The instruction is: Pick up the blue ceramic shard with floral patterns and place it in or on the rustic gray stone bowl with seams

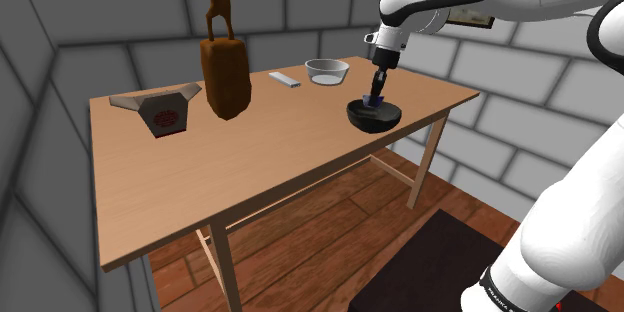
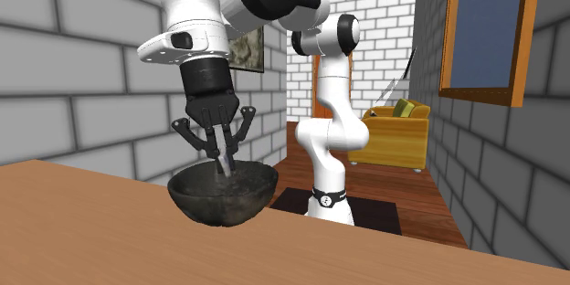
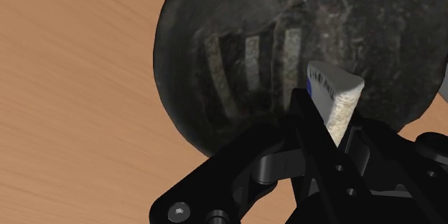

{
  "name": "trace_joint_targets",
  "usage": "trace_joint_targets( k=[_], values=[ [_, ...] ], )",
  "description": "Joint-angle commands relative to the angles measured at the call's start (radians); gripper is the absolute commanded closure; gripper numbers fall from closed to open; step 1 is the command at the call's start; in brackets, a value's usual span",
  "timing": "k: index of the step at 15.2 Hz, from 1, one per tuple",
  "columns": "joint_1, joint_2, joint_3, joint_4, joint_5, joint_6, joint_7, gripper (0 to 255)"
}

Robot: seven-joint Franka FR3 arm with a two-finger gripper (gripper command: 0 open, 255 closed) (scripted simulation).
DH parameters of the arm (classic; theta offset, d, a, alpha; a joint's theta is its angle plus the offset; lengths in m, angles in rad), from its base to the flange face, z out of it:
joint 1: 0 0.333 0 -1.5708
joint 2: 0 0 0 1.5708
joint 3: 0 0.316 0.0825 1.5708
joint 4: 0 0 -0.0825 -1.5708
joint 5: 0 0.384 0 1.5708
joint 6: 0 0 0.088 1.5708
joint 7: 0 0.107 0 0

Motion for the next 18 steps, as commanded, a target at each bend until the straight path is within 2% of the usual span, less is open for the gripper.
trace_joint_targets(
  k=[1, 6, 10, 18],
  values=[
    [0.0, 0.0, 0.0, 0.0, 0.0, 0.0, 0.0, 0],
    [0.0, 0.0, 0.0, 0.0, 0.0, 0.0, 0.0, 0],
    [-0.009, 0.009, -0.012, 0.135, -0.003, -0.128, 0.002, 0],
    [-0.009, 0.009, -0.012, 0.135, -0.003, -0.128, 0.002, 0]
  ],
)
